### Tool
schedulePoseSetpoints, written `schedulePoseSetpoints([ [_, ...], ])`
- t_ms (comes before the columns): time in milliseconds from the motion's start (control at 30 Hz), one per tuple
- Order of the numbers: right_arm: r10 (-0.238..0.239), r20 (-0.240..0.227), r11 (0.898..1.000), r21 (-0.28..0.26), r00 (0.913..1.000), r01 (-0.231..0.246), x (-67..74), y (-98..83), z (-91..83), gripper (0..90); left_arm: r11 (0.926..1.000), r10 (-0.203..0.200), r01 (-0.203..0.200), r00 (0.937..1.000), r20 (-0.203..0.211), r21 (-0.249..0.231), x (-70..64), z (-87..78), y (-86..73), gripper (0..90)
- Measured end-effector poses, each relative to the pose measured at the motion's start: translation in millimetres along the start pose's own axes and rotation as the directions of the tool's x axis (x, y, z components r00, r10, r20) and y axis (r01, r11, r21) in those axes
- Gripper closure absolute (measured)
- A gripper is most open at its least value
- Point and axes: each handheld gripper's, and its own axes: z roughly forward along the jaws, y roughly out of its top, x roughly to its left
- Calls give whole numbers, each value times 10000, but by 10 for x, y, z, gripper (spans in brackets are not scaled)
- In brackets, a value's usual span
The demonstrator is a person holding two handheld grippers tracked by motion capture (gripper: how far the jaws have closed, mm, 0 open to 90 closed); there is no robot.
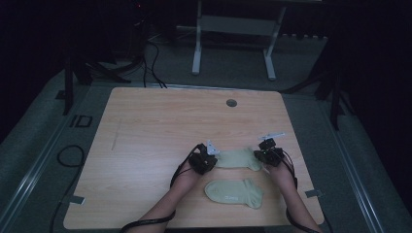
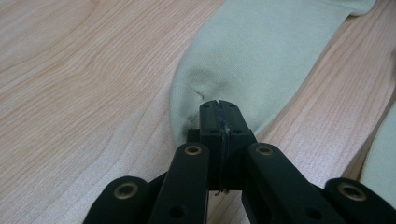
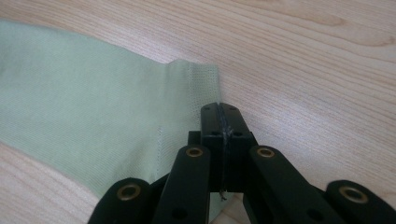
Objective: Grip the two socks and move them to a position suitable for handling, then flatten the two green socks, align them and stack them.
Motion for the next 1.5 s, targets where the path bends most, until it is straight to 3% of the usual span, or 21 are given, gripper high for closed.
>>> schedulePoseSetpoints([
  [233,-176,-41,9998,-67,9998,176,16,10,3,856,10000,-61,61,10000,13,32,4,-2,5,886],
  [333,-383,-258,9991,-212,9989,378,46,13,-18,744,9994,-349,349,9994,-18,-22,6,-8,15,752],
  [400,-610,-402,9978,-282,9973,599,66,19,-43,592,9992,-391,391,9992,-51,-9,11,-28,29,650],
  [467,-1123,-318,9934,-283,9932,1114,102,17,-67,445,9980,-624,625,9979,171,-82,21,-61,45,570],
  [533,-1279,-470,9915,-284,9907,1267,125,10,-80,402,9985,-541,542,9980,311,-26,12,-98,63,484],
  [600,-1201,-515,9923,-373,9914,1183,140,-2,-109,348,9990,-443,444,9986,296,-49,-1,-134,67,463],
  [667,-1112,-772,9933,-408,9908,1083,141,-13,-143,275,9979,-641,642,9970,427,-20,-11,-208,52,421],
  [800,-1009,-937,9934,-635,9905,952,155,-56,-234,281,9982,-601,604,9966,564,-44,-32,-277,28,414],
  [833,-899,-1164,9952,-504,9891,845,147,-60,-252,287,9984,-570,571,9957,734,0,-50,-351,-1,414],
  [867,-779,-1573,9958,-608,9845,690,149,-96,-321,350,9983,-584,586,9948,833,-1,-61,-386,-17,404],
  [1100,-1017,-2089,9933,-755,9726,877,164,-270,-554,446,9988,-412,442,9908,1288,-205,-187,-609,-165,397],
  [1333,-1271,-2272,9917,-471,9655,1194,258,-507,-638,569,9989,-459,433,9855,1634,196,-315,-660,-345,430],
  [1500,-1329,-2198,9911,-314,9664,1291,319,-685,-680,618,9983,-224,125,9836,1790,565,-332,-603,-423,519],
])
